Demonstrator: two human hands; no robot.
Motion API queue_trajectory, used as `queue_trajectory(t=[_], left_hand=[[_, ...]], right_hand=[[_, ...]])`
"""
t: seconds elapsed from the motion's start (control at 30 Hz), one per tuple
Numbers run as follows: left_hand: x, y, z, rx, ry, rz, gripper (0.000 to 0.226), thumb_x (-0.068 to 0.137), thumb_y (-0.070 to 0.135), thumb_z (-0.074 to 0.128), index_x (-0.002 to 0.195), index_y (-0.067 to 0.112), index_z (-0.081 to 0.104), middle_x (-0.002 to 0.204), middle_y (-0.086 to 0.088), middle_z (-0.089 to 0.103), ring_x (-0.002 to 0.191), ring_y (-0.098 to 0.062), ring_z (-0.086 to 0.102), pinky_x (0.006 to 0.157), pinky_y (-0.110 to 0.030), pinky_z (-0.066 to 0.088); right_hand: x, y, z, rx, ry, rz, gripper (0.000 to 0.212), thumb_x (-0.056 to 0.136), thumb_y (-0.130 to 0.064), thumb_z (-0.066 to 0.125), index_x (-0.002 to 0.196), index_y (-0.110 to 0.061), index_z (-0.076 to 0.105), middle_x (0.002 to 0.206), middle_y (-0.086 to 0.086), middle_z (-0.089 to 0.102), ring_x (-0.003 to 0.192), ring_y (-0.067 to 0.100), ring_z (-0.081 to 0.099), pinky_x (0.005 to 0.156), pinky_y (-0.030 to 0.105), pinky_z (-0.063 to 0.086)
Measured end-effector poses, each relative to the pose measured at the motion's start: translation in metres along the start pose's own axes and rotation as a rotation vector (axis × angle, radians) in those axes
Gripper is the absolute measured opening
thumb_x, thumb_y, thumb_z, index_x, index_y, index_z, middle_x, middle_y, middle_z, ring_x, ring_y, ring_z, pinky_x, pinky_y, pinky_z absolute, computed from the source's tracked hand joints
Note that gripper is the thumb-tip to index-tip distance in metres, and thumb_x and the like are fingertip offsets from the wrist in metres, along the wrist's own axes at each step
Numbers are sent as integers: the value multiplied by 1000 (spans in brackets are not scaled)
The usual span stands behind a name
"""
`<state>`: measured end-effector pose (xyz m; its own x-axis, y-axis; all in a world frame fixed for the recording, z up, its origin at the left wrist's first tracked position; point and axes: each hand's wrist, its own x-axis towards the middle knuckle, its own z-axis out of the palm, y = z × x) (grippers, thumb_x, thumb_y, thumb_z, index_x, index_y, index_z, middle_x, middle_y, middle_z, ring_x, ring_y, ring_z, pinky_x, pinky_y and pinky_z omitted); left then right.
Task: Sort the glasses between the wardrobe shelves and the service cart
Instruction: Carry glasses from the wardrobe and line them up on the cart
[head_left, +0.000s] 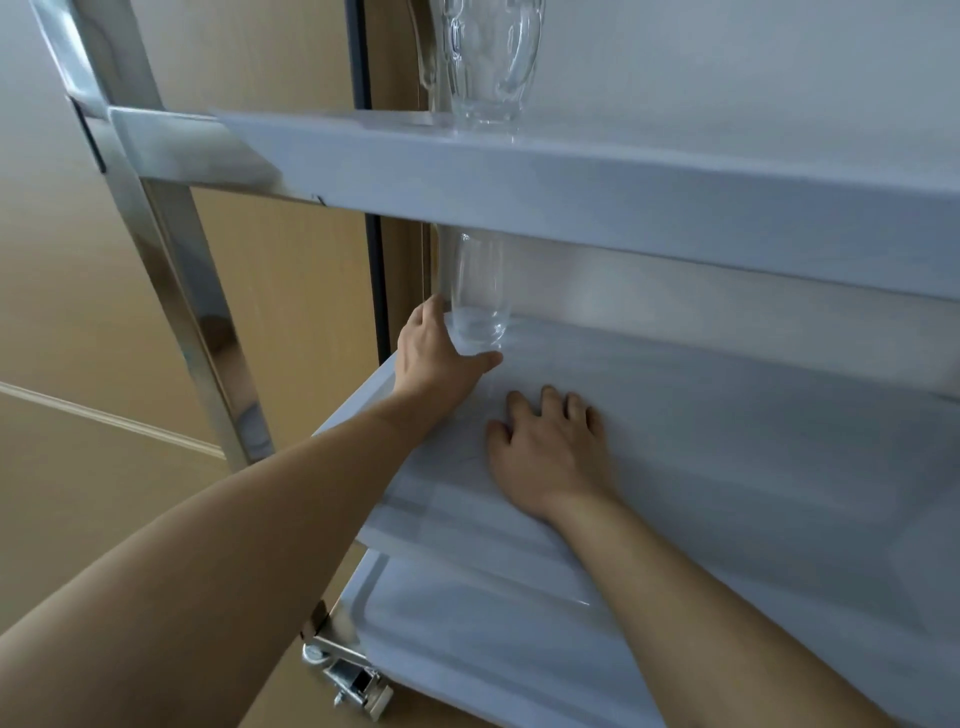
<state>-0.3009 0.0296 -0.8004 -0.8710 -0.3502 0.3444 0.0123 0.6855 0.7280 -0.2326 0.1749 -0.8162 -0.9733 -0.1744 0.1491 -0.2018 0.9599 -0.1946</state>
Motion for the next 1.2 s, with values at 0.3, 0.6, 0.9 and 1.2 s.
queue_trajectory(t=[0.3, 0.6, 0.9, 1.2], left_hand=[[-50, -8, -42, 208, -21, 209, 72, 83, 47, 78, 141, 14, 52, 145, -6, 51, 137, -28, 39, 113, -32, 26], [-115, 31, -99, 362, -323, 55, 74, 91, 52, 65, 153, 24, 36, 164, -4, 26, 154, -28, 11, 121, -42, 22], [-158, 121, -199, 412, -485, -12, 76, 90, 52, 65, 154, 23, 34, 164, -7, 26, 153, -30, 13, 121, -50, 25], [-176, 245, -315, 463, -537, -30, 76, 89, 51, 66, 153, 21, 37, 162, -7, 31, 151, -28, 19, 120, -49, 27]], right_hand=[[-12, 5, -10, 10, -11, 3, 51, 100, -54, 35, 135, -21, 52, 141, 13, 48, 137, 34, 37, 111, 49, 27], [-102, 2, -50, -34, -246, 34, 68, 103, -58, 27, 159, -20, 21, 166, 16, 16, 154, 36, 8, 123, 51, 16], [-164, -18, -171, 46, -432, 111, 67, 105, -55, 28, 162, -22, 13, 169, 11, 8, 156, 32, -1, 125, 51, 11], [-226, -34, -320, 90, -508, 127, 65, 105, -52, 30, 161, -24, 14, 168, 9, 11, 155, 31, 0, 125, 52, 8]])
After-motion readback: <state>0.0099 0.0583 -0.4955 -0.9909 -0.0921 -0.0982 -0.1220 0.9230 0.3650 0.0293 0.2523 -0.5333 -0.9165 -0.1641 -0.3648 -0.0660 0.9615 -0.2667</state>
